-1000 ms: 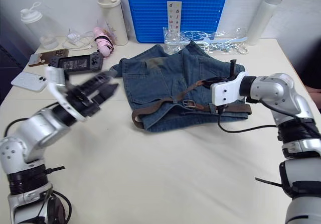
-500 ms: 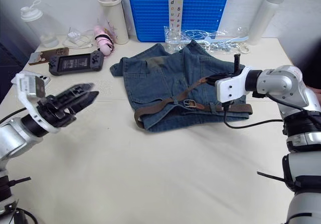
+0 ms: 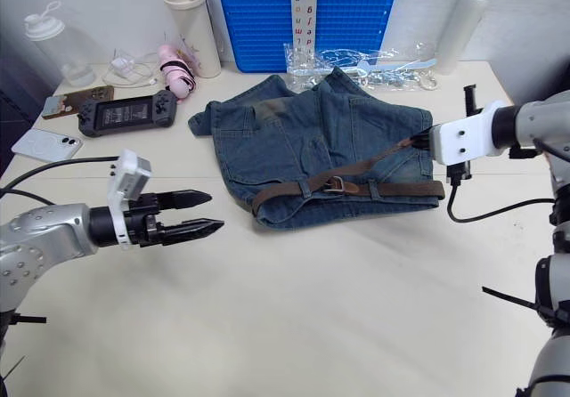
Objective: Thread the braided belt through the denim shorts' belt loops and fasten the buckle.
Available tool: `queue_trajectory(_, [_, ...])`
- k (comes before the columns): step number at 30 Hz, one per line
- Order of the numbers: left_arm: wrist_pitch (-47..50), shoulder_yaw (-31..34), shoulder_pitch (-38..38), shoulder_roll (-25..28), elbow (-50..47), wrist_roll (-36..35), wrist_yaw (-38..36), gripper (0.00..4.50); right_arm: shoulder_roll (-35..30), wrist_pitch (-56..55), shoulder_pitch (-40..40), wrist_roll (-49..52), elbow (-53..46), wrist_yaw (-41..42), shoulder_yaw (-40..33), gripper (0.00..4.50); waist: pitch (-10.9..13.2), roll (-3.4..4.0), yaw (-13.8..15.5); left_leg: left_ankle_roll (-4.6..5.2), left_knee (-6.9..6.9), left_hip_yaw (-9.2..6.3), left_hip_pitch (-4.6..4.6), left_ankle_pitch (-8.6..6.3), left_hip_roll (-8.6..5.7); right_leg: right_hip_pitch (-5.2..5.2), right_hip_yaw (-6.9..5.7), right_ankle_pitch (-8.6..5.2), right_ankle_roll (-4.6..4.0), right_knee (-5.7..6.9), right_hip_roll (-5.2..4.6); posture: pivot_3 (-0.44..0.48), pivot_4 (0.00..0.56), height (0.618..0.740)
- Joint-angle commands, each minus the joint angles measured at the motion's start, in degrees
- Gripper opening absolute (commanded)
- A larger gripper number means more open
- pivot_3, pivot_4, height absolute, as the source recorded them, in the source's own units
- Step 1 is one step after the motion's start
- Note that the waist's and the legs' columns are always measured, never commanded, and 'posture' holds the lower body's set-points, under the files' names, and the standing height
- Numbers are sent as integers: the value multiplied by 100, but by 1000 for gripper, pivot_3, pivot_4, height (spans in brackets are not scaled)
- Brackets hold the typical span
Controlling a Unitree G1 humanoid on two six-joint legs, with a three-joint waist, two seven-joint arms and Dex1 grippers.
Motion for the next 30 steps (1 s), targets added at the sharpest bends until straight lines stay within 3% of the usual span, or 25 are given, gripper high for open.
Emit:
queue_trajectory(1, [-1047,-1038,-1540,-578,697,1483,-923,4474,9,133,-348,521,118,278,-385,0,1,1,-3,1,1,5,-4,1,0,-8,-1,0,0,4,1,0,150,689])
queue_trajectory(8, [-1619,-1956,-2813,-1695,1262,2522,-1007,4474,114,343,-124,654,-161,238,-456,0,4,-3,29,7,30,22,-8,4,-4,-22,-13,0,1,50,-5,0,150,689])
queue_trajectory(15, [-1835,-2574,-2800,-1697,1745,3649,-1214,4474,27,536,288,726,-544,126,-611,0,4,-3,47,15,29,33,-24,8,-8,-52,-13,0,1,71,-9,0,150,689])
queue_trajectory(23, [-2736,-2425,-2527,-1674,1971,4356,-1680,4474,-76,965,945,829,-1169,-55,-824,0,4,-3,103,22,36,40,-24,12,-6,-59,-12,0,1,80,-11,0,150,689])
queue_trajectory(30, [-2794,-1629,-2395,-1746,2181,4120,-1907,4474,38,707,1131,394,-1031,-665,-775,0,4,-3,117,23,38,45,-25,13,-5,-61,-12,0,1,83,-12,0,150,689])
